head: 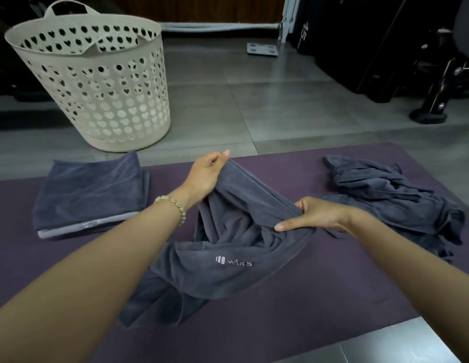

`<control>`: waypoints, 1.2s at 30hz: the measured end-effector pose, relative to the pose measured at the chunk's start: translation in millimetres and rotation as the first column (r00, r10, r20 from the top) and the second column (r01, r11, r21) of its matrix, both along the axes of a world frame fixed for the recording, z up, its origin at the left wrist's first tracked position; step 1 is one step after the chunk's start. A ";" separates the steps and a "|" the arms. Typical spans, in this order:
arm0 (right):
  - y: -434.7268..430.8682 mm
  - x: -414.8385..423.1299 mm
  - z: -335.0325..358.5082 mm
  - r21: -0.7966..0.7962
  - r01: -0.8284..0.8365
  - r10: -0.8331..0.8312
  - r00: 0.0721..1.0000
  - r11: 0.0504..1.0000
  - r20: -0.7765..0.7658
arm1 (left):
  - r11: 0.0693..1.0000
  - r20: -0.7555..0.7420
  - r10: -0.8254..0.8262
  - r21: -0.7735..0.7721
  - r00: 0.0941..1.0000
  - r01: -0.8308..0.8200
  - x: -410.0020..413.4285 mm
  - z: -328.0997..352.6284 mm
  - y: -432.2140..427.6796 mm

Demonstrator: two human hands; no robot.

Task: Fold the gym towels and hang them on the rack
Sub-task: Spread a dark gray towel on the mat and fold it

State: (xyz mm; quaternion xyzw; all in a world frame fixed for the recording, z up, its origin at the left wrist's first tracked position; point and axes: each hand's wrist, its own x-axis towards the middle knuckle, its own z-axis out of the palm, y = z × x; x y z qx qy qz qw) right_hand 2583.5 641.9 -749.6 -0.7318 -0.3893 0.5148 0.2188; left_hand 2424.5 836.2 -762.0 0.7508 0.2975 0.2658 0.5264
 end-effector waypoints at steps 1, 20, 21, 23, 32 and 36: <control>1.5 3.4 8.3 -0.001 -0.006 0.006 1.000 1.000 0.012 | 0.999 0.015 0.049 -0.016 0.999 -0.048 0.3 3.8 4.1; 10.1 28.9 49.3 0.356 0.251 -0.155 0.948 0.900 -0.276 | 0.903 -0.219 -0.424 -0.176 0.879 0.392 39.5 31.4 -67.3; 5.6 33.7 46.4 0.343 0.265 -0.156 0.937 0.901 -0.312 | 0.910 -0.212 -0.411 -0.162 0.887 0.383 39.2 30.0 -65.5; -7.6 39.1 38.2 0.271 0.251 -0.132 0.911 0.929 -0.390 | 0.922 -0.161 -0.367 -0.190 0.916 0.336 36.6 29.7 -61.6; -33.7 38.3 1.7 0.093 0.591 -0.306 0.538 0.801 -0.786 | 0.862 0.038 -0.187 -0.472 0.982 0.183 46.9 37.5 -47.5; -38.9 55.3 12.4 0.035 0.679 -0.454 0.527 0.734 -0.718 | 0.870 -0.048 -0.218 -0.461 0.975 0.172 77.4 25.8 -58.9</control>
